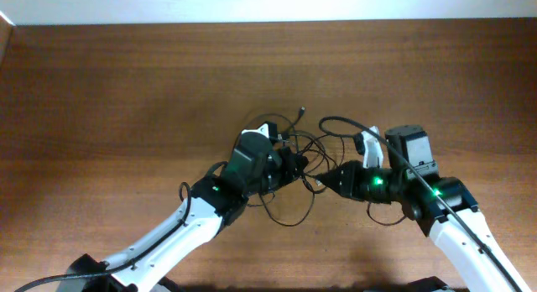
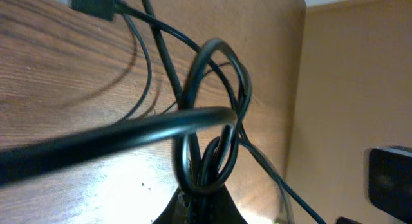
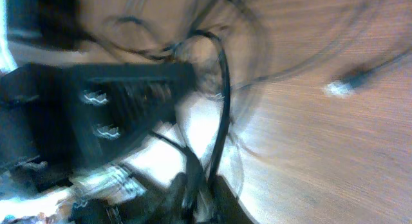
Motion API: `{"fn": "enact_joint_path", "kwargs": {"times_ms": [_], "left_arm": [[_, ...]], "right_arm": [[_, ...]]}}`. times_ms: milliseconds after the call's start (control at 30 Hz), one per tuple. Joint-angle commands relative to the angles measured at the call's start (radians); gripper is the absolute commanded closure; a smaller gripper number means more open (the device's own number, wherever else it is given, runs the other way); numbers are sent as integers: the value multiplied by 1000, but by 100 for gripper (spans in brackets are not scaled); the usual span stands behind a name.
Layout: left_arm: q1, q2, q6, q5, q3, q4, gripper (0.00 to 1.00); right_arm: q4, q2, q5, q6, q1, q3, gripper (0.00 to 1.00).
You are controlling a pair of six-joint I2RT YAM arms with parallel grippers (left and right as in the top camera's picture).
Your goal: Untangle cables
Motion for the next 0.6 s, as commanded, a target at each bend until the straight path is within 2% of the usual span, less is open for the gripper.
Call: {"fn": "enact_joint_path", "kwargs": {"times_ms": [0, 100, 167, 233, 267, 333, 400, 567], "left_arm": [[138, 0, 29, 37, -6, 55, 100], [180, -2, -115, 84, -6, 45, 100], [185, -1, -102, 105, -6, 62, 100], [185, -1, 66, 67, -6, 44, 100], [185, -1, 164, 60, -6, 31, 100], [184, -1, 291, 61, -6, 17, 100], [184, -1, 315, 61, -6, 18, 100], [166, -1, 414, 51, -6, 18, 100]], "right_arm": [[-105, -16, 338, -13, -14, 0, 79], [-155, -16, 326, -13, -12, -1, 78], [-158, -16, 272, -14, -1, -1, 76], [-95, -16, 120, -47, 21, -1, 65], [-31, -16, 19, -108, 41, -1, 59], [55, -10, -14, -120, 96, -1, 58], [103, 17, -8, -101, 135, -1, 58], [215, 163, 94, 146, 203, -1, 59]]}}
